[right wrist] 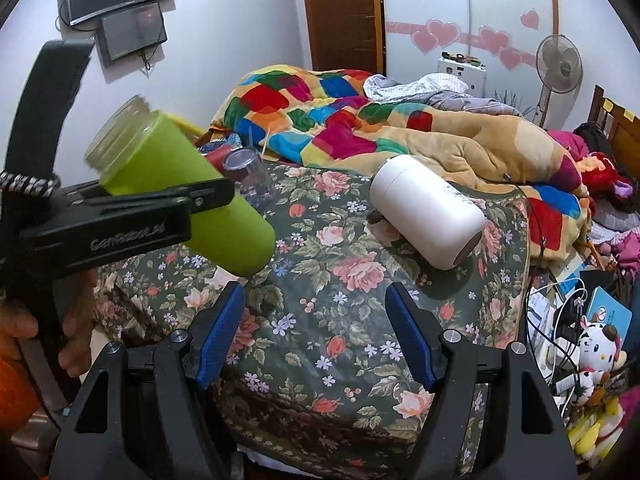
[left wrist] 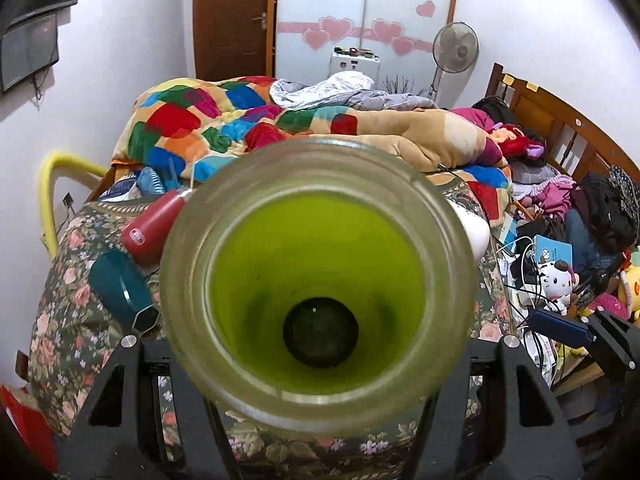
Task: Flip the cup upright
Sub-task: 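Rotate the green bottle upright with the left tool and lower it onto the bed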
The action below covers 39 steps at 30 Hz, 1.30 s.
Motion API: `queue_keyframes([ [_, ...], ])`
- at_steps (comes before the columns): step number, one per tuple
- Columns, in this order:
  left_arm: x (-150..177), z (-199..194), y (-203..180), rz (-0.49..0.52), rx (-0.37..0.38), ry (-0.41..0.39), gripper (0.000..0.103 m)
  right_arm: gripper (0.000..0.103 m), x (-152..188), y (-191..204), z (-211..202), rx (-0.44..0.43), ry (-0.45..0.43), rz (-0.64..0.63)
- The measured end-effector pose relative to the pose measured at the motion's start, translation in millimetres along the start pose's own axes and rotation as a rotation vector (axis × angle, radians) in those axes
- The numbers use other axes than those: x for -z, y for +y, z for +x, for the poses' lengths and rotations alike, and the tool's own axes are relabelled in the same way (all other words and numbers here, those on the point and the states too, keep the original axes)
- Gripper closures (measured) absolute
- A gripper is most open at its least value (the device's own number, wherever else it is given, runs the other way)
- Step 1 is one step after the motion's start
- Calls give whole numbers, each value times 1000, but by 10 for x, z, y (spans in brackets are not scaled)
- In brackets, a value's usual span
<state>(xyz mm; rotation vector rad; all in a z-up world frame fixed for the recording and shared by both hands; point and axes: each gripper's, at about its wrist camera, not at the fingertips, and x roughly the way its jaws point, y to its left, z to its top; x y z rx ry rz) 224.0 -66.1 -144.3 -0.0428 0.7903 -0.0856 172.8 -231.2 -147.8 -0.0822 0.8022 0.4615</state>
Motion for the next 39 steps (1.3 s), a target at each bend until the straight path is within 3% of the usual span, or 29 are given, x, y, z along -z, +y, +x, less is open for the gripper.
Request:
queue_keyframes([
  [12,163,477,-120,29,6,100,40,33,-4,-103,113,-2,21,22],
  [25,164,520,-236,109,17,121,35,33,-4,-158,73,9,20,49],
  [30,145,251,-149,76,41,76,34,33,-29,-128,-75,24,-12,45],
  [35,134,-317,-18,51,61,-33,32,33,-65,-78,-279,44,-62,35],
  [39,97,-863,80,37,24,-141,32,33,-115,-11,-554,54,-136,35],
])
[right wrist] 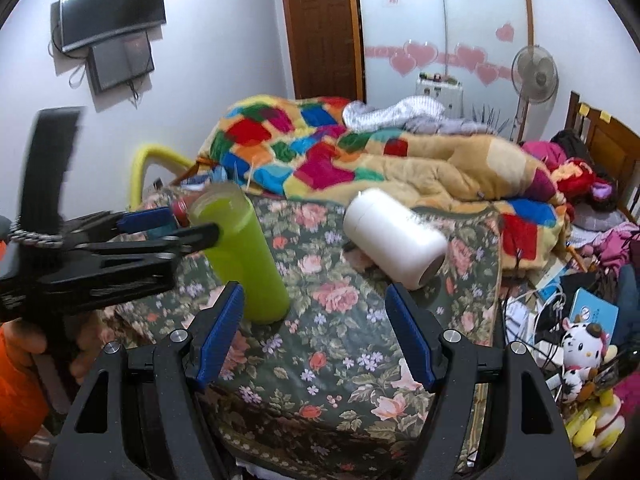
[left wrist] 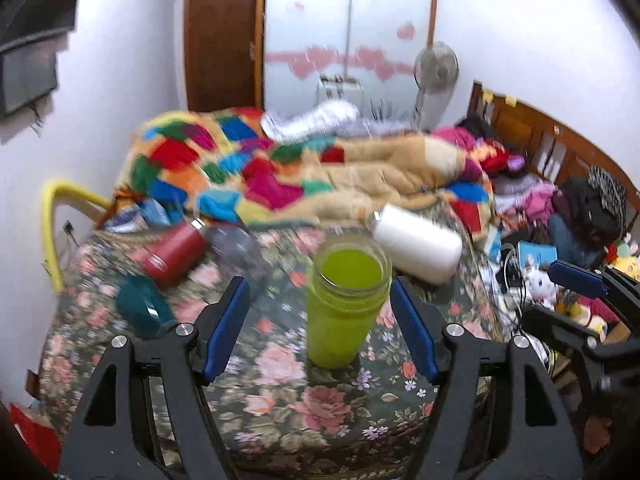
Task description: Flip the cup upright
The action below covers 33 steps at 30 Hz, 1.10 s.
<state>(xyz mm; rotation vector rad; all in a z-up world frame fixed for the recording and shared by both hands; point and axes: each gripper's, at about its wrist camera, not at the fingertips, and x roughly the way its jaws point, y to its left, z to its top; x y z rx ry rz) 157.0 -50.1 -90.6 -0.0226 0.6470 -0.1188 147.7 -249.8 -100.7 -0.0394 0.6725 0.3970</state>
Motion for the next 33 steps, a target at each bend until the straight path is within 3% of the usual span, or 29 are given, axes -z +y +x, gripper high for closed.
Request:
queue_keyframes([
  [7,-126,-1017,121,-30,-5,-239,31,33,-186,214,-730,-8,-215,-2],
  [13,-50,-1632,62,-36,-19,-397,22,32,-258,426,-1307,-33,-400,-2],
  [17,51,-1926,-24,-23,-39,-477,10,27,-228,553,-1557,-33,-492,1],
  [21,143,-2072,-52,-28,-45,-503,6,19,-157,650,-1661,-11,-546,12],
  [25,233,-2148,-62,-28,-64,-517,3,0,-102,683,-1651,19,-554,27],
  [33,316,-2174,-59,-35,-79,-520,2,0,-21,669,-1652,42,-538,40],
])
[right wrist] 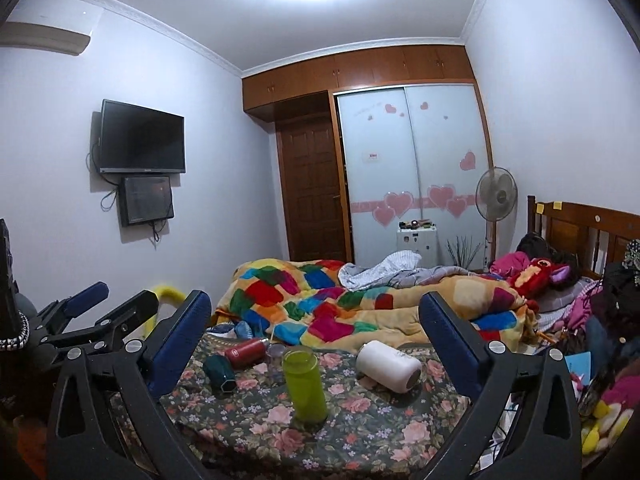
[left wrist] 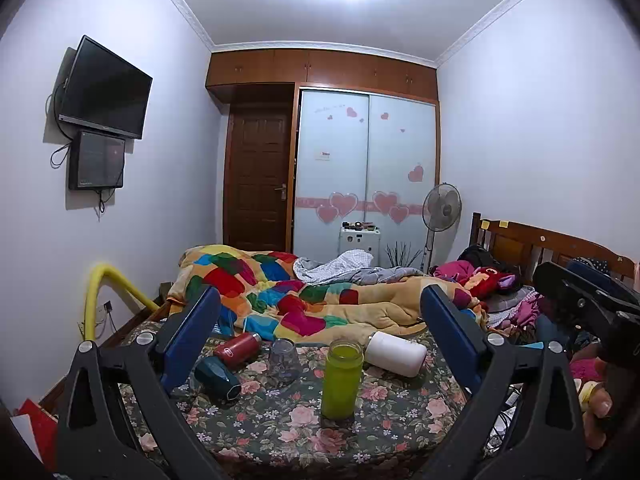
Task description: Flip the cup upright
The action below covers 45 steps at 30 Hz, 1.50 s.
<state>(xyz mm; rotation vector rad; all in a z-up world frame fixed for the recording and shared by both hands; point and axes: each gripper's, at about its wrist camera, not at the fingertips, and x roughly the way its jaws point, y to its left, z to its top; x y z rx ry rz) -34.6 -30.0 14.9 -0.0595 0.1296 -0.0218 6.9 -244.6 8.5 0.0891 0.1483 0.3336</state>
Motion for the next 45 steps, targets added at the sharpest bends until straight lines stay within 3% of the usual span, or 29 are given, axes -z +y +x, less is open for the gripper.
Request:
queue_keyframes([
  [45,37,37,-43,5,-5,2,2,0,44,38,-41,-28,33,-1],
])
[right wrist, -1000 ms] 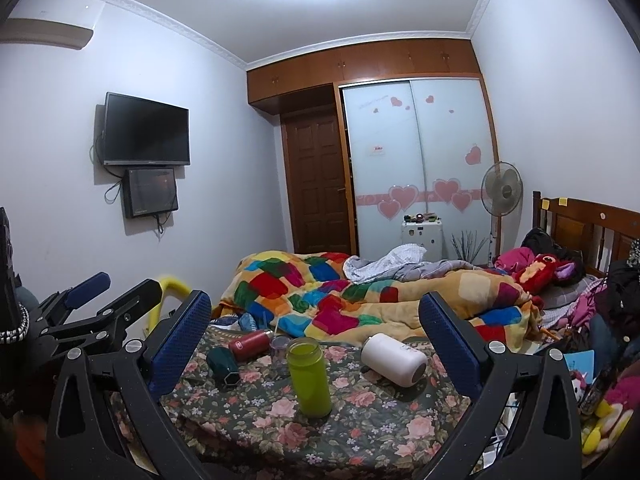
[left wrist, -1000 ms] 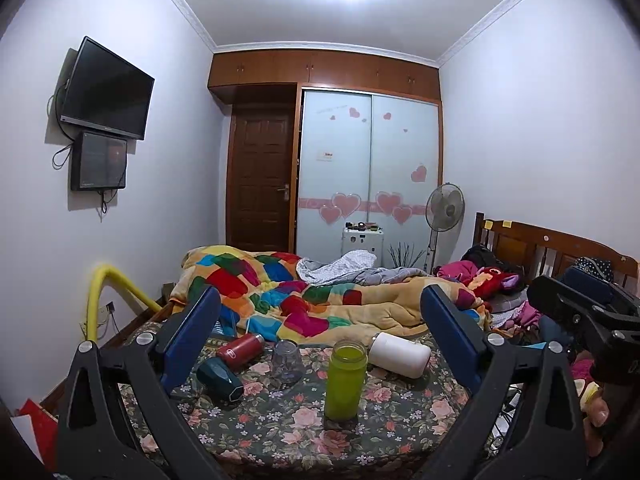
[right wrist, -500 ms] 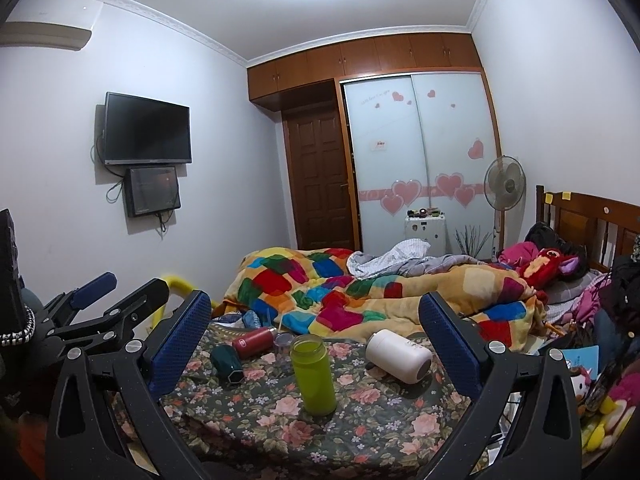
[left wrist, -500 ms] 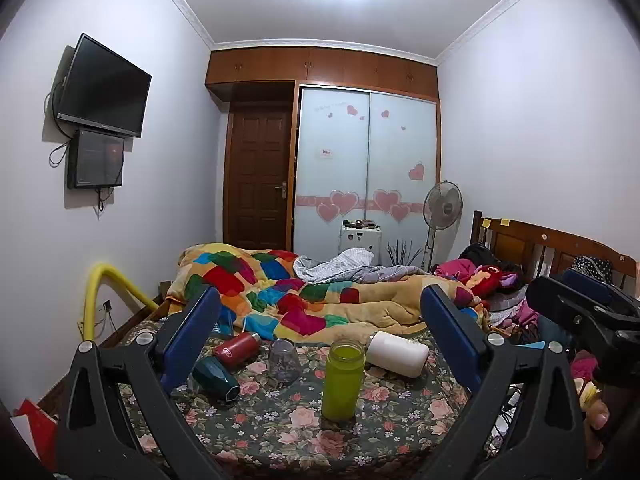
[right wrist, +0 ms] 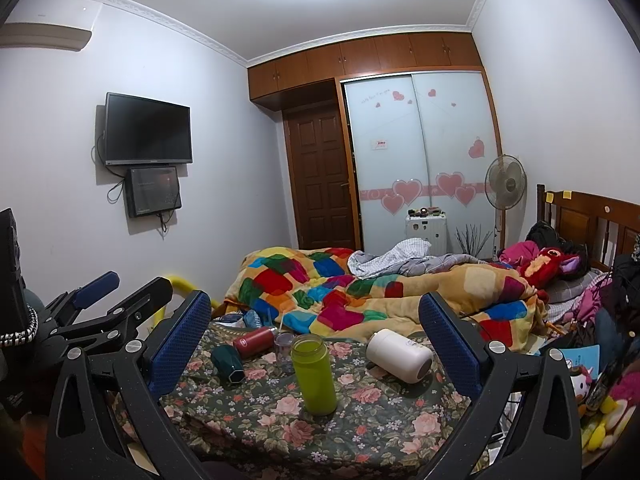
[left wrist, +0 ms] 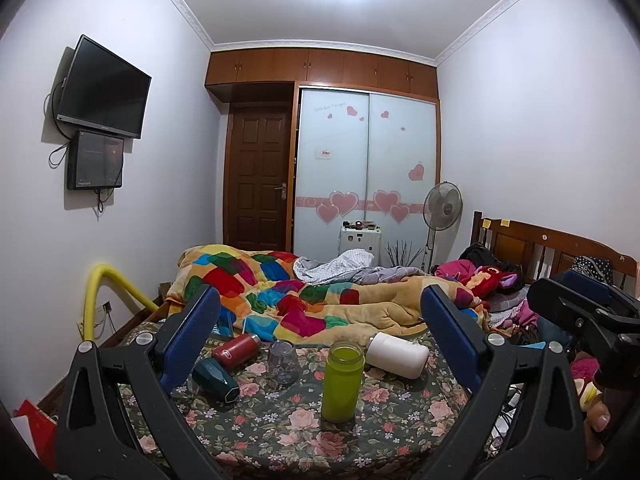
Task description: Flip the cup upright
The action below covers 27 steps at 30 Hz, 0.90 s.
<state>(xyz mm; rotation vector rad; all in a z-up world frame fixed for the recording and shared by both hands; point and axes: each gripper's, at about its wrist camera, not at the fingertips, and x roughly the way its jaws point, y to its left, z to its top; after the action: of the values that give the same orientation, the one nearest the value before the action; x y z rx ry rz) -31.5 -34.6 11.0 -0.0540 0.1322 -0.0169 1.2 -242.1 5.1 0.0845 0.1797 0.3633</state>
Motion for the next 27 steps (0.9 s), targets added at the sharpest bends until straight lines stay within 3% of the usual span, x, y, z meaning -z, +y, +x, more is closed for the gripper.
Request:
queue_keyframes([
  [27,-9,42,-52,9,-1,-18,0,0,-7,25,-7,-4,-2,1],
])
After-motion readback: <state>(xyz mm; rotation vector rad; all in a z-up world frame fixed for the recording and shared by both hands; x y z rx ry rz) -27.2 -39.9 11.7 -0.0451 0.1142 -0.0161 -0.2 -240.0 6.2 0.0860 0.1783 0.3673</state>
